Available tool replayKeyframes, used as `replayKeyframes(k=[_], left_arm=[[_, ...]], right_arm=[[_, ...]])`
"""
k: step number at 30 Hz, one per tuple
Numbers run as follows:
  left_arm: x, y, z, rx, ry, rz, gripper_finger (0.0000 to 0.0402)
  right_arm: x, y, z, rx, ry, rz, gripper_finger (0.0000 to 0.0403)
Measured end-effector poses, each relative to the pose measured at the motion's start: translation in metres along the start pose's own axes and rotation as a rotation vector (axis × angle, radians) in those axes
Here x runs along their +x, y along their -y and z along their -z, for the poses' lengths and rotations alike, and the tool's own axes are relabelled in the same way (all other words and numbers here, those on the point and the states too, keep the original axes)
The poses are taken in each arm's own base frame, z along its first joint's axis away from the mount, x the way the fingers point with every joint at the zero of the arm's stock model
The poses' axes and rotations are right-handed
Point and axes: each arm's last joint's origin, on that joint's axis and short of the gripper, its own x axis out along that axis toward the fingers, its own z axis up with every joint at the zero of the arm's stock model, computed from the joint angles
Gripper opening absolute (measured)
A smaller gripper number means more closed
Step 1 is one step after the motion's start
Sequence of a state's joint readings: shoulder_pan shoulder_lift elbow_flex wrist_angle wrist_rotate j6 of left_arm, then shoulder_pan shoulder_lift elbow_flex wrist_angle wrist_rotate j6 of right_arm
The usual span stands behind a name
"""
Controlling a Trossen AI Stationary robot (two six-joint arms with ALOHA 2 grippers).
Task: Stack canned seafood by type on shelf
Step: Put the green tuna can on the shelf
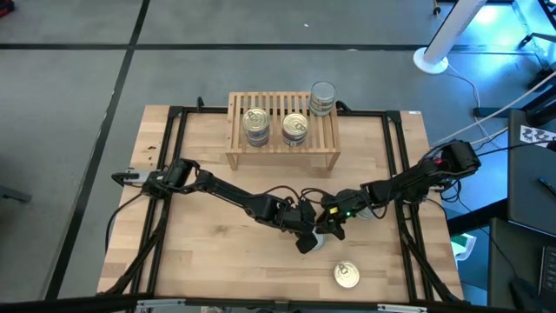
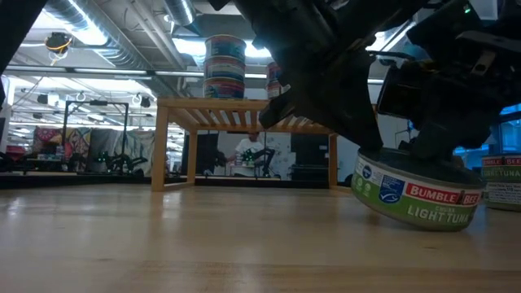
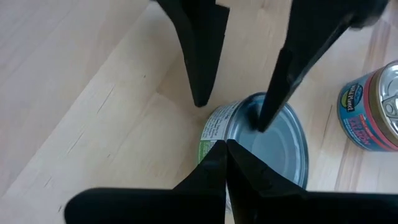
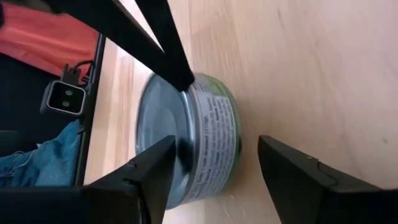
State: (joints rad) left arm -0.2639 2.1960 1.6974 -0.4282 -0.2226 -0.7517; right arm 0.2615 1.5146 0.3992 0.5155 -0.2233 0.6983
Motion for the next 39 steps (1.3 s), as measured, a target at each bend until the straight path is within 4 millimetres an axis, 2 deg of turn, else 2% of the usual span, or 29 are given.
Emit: replayKeyframes(k=[8,30,33,39], left_arm=[[0.0000,0.0001,0.0001,0.001,-0.001,0.001,0.0000],[-0.0009,0.0008,-0.0003,0.022,-0.001,0.005,0.0000],[-0.0009,0.0007,-0.0004,0.023,0.002,0.002,0.0000],[-0.0010,0.0008,-0.0003,0.023,0.004,0.000,0.0000]], right_arm=[[0.0115,0.0028,0.0019,-0.010,-0.010,-0.073,0.0230],[0.0117,0.0000,-0.0002,-0.019,0.002,-0.127,0.0227],[0.0117,-0.0002,-0.0004,-0.019,0.003,-0.128,0.0211],[0.0117,0.0001,-0.0008,-0.019,0.014,-0.118,0.0149]])
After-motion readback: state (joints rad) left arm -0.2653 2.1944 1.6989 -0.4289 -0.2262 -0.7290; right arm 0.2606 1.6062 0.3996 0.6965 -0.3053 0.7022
